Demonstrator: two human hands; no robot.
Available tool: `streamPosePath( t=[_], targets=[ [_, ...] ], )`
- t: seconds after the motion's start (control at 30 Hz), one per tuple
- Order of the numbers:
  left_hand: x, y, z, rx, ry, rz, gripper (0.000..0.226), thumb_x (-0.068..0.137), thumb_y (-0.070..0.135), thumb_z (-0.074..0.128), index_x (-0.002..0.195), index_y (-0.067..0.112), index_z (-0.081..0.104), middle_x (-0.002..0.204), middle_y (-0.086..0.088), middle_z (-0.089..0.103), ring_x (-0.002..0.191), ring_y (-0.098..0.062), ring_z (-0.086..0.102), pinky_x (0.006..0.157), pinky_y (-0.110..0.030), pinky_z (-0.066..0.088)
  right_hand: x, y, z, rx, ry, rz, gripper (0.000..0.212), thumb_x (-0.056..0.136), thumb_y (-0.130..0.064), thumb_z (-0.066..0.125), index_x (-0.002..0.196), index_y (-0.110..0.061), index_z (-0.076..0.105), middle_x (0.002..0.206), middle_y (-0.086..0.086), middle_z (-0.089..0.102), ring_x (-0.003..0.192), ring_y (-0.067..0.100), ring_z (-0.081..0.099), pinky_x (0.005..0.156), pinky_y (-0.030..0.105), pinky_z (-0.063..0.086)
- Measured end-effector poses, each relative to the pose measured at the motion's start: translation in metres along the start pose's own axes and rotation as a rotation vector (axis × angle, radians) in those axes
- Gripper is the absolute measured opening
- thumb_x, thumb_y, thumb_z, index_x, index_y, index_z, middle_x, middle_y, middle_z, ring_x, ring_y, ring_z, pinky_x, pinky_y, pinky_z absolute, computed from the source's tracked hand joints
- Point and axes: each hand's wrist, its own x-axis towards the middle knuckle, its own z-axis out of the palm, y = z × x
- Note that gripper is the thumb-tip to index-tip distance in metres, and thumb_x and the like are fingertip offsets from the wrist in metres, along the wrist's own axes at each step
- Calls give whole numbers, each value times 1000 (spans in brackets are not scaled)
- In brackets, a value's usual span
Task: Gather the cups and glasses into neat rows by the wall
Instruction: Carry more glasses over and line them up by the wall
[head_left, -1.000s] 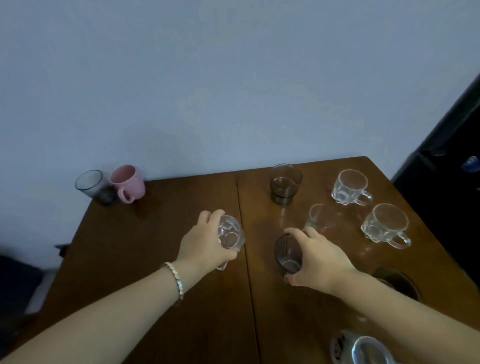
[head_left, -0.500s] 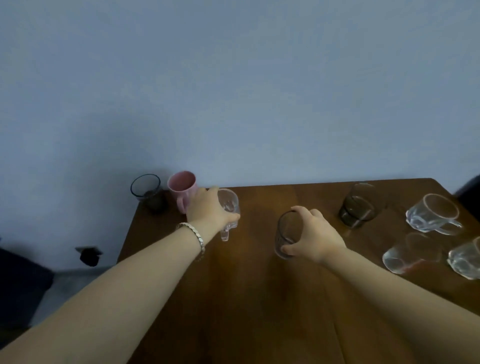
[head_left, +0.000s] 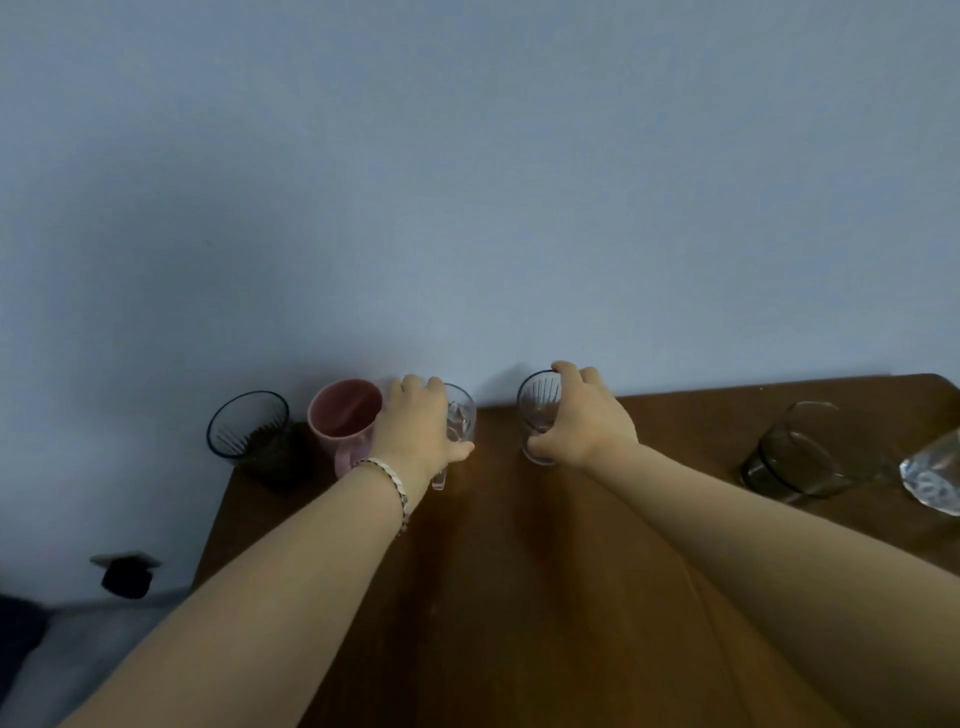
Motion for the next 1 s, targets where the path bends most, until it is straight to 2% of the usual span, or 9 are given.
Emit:
streamPosePath(
  t=[0.23,0.37,0.47,0.5,0.6,0.73,0.87,0.93,1.0],
  targets=[
    [17,1,5,-19,-14,-87,76,76,47,73,127,-1,45,128,-21,47,122,-33,44,97,-38,44,22,-7,24,103,28,4,93,74,-38,76,145,-11,23,141,11,38,129,30,43,101,40,43],
    [7,7,7,45,18,-78,74,84,44,65,134,-3,37,133,-23,44,125,-33,43,102,-38,40,6,-4,26,239,-13,17,104,77,-28,77,150,-9,5,153,11,27,136,30,38,108,40,37],
    [-17,15,5,169,53,-28,75,90,39,58,145,4,23,150,-25,25,139,-35,29,113,-39,30,-24,11,19,202,-118,4,97,82,-20,72,151,-9,5,152,15,30,136,31,38,110,37,35],
    [-27,19,4,195,66,4,70,91,36,57,145,7,24,150,-23,26,139,-35,30,113,-39,30,-37,19,16,190,-163,11,93,84,-19,70,151,-9,5,151,16,32,136,31,38,110,36,34],
    [-59,35,2,170,6,86,45,92,30,52,132,12,45,134,-13,47,121,-29,49,98,-39,45,-85,52,4,152,-310,47,76,88,-23,66,148,-15,20,146,11,40,132,26,43,107,33,39],
    [-102,71,0,97,-264,86,29,95,33,47,114,15,58,110,-3,63,101,-24,62,86,-37,52,-146,114,-30,-65,-425,35,50,90,-27,60,137,-19,44,137,5,47,122,22,51,100,30,46],
    [-145,118,2,120,-374,121,33,96,34,47,122,17,55,116,-2,63,104,-22,62,87,-34,52,-178,190,-79,-225,-236,53,43,90,-25,59,131,-17,51,133,3,47,124,23,49,104,36,43],
    [-165,139,5,87,-401,130,36,96,34,47,129,18,51,120,0,62,105,-19,62,86,-31,50,-179,226,-100,-260,-85,121,52,89,-26,59,137,-17,44,142,5,41,130,25,42,107,38,40],
    [-182,157,7,62,-409,144,36,96,33,47,129,20,52,117,1,64,102,-16,63,83,-28,50,-175,255,-113,-257,-35,253,74,84,-34,66,146,-19,28,152,8,28,137,31,33,108,44,38]
  ],
)
